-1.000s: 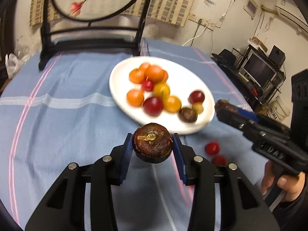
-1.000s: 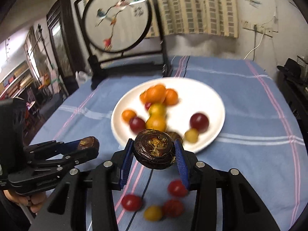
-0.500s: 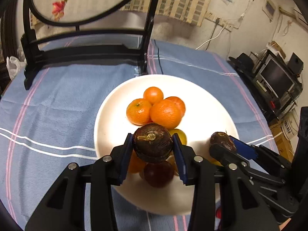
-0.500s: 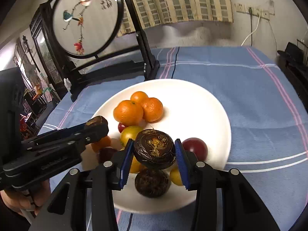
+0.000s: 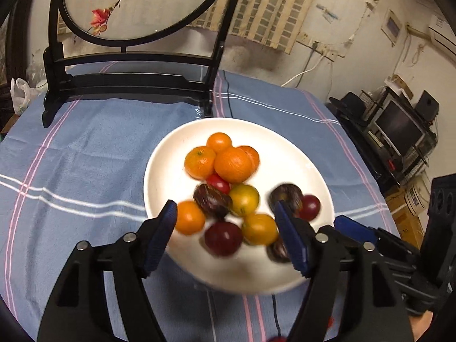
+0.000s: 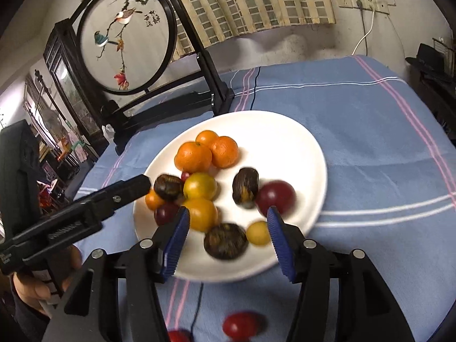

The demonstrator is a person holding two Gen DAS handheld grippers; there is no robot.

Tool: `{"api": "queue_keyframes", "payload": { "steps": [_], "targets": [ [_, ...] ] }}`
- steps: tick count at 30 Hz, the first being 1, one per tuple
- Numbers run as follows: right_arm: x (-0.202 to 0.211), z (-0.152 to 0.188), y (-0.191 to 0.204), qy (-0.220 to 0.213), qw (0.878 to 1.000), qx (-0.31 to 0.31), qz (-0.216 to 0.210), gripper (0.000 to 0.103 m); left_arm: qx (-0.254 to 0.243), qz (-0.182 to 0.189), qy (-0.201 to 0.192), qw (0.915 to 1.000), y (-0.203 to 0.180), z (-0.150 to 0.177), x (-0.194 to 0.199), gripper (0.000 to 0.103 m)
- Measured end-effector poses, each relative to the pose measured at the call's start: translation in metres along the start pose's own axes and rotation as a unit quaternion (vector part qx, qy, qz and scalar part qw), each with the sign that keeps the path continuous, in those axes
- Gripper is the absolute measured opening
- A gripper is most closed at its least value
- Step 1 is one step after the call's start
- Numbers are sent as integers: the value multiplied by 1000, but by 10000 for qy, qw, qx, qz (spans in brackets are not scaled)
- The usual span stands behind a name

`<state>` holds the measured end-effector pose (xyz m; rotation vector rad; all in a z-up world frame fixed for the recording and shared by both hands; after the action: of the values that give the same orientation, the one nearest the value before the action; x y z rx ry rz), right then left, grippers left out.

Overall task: Organize fruits
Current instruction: 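Lower both passion fruits onto the white plate and open both tools, then grasp a red cherry tomato with the left tool while the right tool grasps another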

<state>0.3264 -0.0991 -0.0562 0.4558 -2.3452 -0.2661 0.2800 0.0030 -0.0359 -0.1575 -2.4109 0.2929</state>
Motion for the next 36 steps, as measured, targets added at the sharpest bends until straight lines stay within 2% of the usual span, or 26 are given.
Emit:
{"api": "queue_keyframes", "payload": {
  "steps": [7,11,18,23,27,36],
  "targets": [
    [20,41,-13,232,9996,-97,128,58,-212,201,61,9996,-12,44,33,70],
    [31,61,-16,246,9994,-111,218,60,-243,190,168,9994,-11,75,43,72],
    [40,80,-21,251,9991,-209,257,64,-230,323,257,9989,-7,108,50,72],
    [43,86,-23,235,9990,-242,281,64,-471,400,174,9979,-13,110,52,73],
    [43,92,-24,274,9987,-244,358,65,-363,335,194,9986,-8,111,52,76],
    [47,103,-6,279,9983,316,396,62,-390,271,325,9983,-3,112,47,77]
  ]
}}
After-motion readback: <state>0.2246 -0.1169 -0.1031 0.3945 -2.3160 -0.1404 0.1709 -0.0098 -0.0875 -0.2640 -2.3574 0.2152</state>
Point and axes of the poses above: each gripper's, at about its wrist camera, not at the fingertips, and x roughly against the way its jaws point, y to its left, z to its underside, the point moved 8 cm from there along -x, roughly the way its jaws point, and after that the axes turned 6 degrees about -y, right-handed, at the moved point
